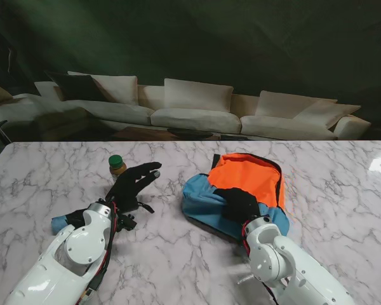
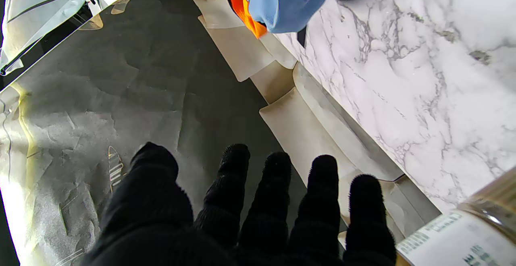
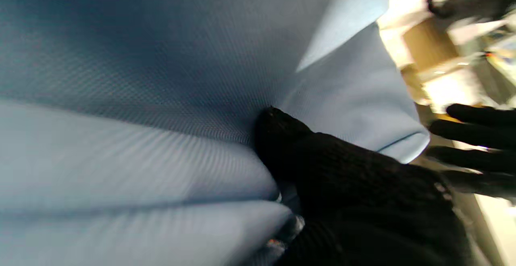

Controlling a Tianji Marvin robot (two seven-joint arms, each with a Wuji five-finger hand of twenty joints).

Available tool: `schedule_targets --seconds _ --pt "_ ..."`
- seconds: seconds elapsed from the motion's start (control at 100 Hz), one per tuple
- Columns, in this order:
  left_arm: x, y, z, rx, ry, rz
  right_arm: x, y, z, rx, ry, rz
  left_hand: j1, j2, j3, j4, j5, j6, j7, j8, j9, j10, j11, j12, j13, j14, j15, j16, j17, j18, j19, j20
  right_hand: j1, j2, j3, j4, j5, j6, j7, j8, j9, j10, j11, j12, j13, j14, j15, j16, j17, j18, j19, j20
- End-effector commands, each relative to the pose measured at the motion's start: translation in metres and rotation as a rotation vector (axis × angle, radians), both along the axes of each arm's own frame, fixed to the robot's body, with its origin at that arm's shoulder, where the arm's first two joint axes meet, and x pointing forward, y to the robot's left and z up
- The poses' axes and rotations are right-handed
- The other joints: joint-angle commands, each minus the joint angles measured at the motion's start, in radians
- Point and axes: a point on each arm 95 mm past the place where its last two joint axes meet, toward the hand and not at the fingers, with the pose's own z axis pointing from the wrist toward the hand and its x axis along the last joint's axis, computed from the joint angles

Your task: Put the umbrella and water cup into the side pockets of the backpack

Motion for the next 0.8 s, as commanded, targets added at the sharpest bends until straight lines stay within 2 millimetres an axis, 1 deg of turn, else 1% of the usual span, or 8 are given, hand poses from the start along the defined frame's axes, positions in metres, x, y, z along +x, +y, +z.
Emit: schedule_targets --seconds 0.0,0.28,0.53,0.59,0.64,0.67,0.71,0.79 --pt "-0.001 -0.003 0.0 -0.003 0.009 -0.009 -0.002 0.002 0.004 -0.005 -0.004 0.029 0.011 0.04 -0.014 0.012 -0.017 0.001 -0.003 0.006 0.012 -0.015 -0.004 0.007 0.013 -0.016 0.009 0.009 -0.009 0.013 0.005 0.017 0.087 0.073 0.128 0.019 0.152 -0.106 0.164 0.047 0.054 -0.055 0.075 0.032 0.065 -0.058 0.055 0.035 0.026 -0.054 0.03 0.007" --pt "0.0 -0.002 0.0 0.001 0.003 -0.008 -0.027 0.013 0.021 0.065 -0.014 0.29 0.011 0.041 -0.014 0.013 -0.016 0.0 -0.002 0.006 0.013 -0.016 -0.003 0.007 0.015 -0.016 0.01 0.01 -0.008 0.014 0.006 0.017 0.078 0.091 0.121 0.018 0.189 -0.115 0.184 0.07 0.052 -0.069 0.057 0.044 0.065 -0.074 0.034 0.051 0.016 -0.071 0.02 0.017" --pt "0.0 -0.003 -0.001 0.002 -0.001 -0.014 -0.054 0.028 0.004 0.066 0.102 0.398 0.011 0.042 -0.014 0.013 -0.013 0.001 0.0 0.007 0.016 -0.019 0.002 0.009 0.017 -0.018 0.012 0.011 -0.008 0.012 0.007 0.018 0.064 0.113 0.102 0.023 0.156 -0.122 0.126 0.052 0.01 -0.074 0.012 0.033 0.025 -0.096 -0.02 0.047 -0.036 -0.07 -0.02 0.027" --pt "0.001 -0.003 -0.002 0.002 -0.001 -0.015 -0.057 0.029 -0.003 0.039 0.136 0.423 0.011 0.042 -0.015 0.013 -0.014 0.0 0.0 0.007 0.016 -0.02 0.002 0.009 0.019 -0.019 0.013 0.011 -0.007 0.011 0.008 0.018 0.009 0.125 -0.004 0.014 0.049 -0.104 0.1 0.041 -0.11 -0.05 -0.049 0.01 -0.086 -0.115 -0.096 0.025 -0.189 -0.005 -0.115 0.065" --pt "0.001 -0.003 -0.002 0.002 0.0 -0.016 -0.059 0.026 -0.009 -0.012 0.152 0.445 0.011 0.043 -0.014 0.013 -0.014 0.0 0.0 0.006 0.014 -0.02 0.002 0.009 0.018 -0.02 0.013 0.011 -0.007 0.011 0.008 0.018 -0.081 0.117 -0.189 -0.001 -0.139 -0.107 0.156 -0.115 -0.283 -0.018 -0.084 -0.024 -0.247 -0.096 -0.166 -0.015 -0.388 0.049 -0.203 0.135" --pt "0.001 -0.003 -0.002 0.002 0.0 -0.017 -0.059 0.025 -0.011 -0.041 0.159 0.455 0.011 0.042 -0.014 0.013 -0.014 0.001 0.0 0.006 0.015 -0.019 0.003 0.01 0.018 -0.019 0.012 0.011 -0.008 0.011 0.008 0.018 -0.225 0.118 -0.218 0.022 -0.232 -0.056 0.108 -0.156 -0.368 0.008 -0.105 -0.035 -0.32 -0.078 -0.177 -0.026 -0.467 0.05 -0.202 0.156" --pt "0.001 -0.004 -0.002 0.003 0.001 -0.018 -0.061 0.024 -0.013 -0.051 0.182 0.457 0.011 0.042 -0.014 0.013 -0.014 0.0 0.0 0.007 0.015 -0.02 0.004 0.01 0.018 -0.019 0.013 0.011 -0.008 0.012 0.007 0.018 -0.393 0.147 -0.235 0.107 -0.309 0.026 -0.04 -0.094 -0.472 0.038 -0.12 -0.048 -0.42 -0.049 -0.184 -0.05 -0.563 0.054 -0.223 0.171" --pt "0.001 -0.004 -0.002 0.003 0.0 -0.019 -0.064 0.025 -0.012 -0.037 0.239 0.443 0.011 0.042 -0.014 0.013 -0.014 0.0 0.0 0.006 0.014 -0.02 0.004 0.009 0.018 -0.02 0.012 0.011 -0.007 0.012 0.008 0.018 -0.526 0.164 -0.366 0.117 -0.453 0.126 -0.177 -0.104 -0.634 0.08 -0.154 -0.068 -0.576 -0.013 -0.227 -0.096 -0.702 0.057 -0.289 0.158"
